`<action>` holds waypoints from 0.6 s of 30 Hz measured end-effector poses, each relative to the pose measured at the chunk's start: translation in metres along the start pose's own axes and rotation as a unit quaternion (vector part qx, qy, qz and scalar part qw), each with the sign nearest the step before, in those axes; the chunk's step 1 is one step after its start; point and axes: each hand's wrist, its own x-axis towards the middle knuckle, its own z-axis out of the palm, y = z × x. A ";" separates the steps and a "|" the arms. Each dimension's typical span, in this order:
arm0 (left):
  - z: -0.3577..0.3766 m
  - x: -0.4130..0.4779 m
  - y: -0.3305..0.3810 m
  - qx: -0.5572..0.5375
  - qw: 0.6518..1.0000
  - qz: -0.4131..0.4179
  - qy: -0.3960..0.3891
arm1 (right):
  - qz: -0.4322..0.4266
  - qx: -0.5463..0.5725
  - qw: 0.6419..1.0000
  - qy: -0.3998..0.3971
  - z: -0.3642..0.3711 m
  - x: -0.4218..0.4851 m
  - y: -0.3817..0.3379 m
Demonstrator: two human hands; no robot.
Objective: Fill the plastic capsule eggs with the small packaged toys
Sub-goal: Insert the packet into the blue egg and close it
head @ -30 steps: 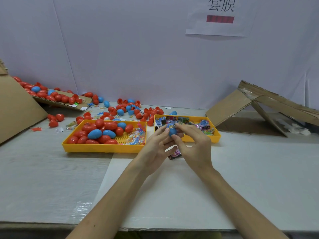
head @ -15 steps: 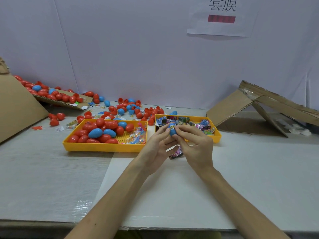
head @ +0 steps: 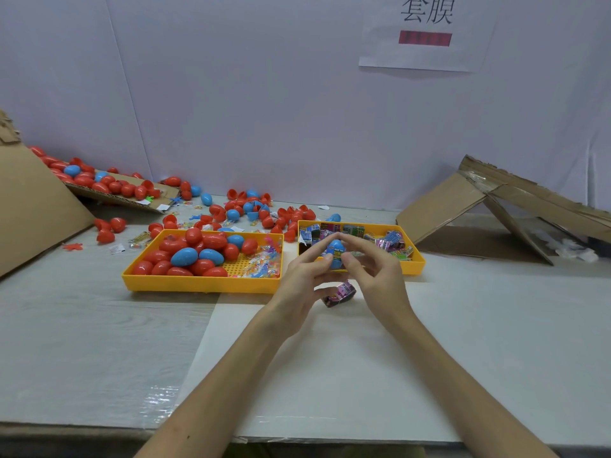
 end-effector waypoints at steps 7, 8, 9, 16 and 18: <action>0.002 0.001 -0.001 0.018 0.998 -0.036 0.043 | 0.023 -0.020 1.000 -0.003 -0.006 0.002 0.001; 0.001 0.001 -0.001 0.017 0.998 -0.040 0.050 | 0.026 -0.025 0.999 -0.006 -0.007 0.002 0.002; 0.001 0.000 0.000 0.018 0.997 -0.044 0.055 | 0.028 -0.030 0.999 -0.012 -0.007 0.002 0.004; 0.003 0.005 -0.004 0.057 0.991 -0.039 0.111 | 0.049 -0.020 0.998 -0.015 -0.008 0.005 0.007; 0.002 0.008 -0.008 0.095 0.986 -0.012 0.138 | 0.079 0.016 0.997 0.011 -0.011 0.006 0.009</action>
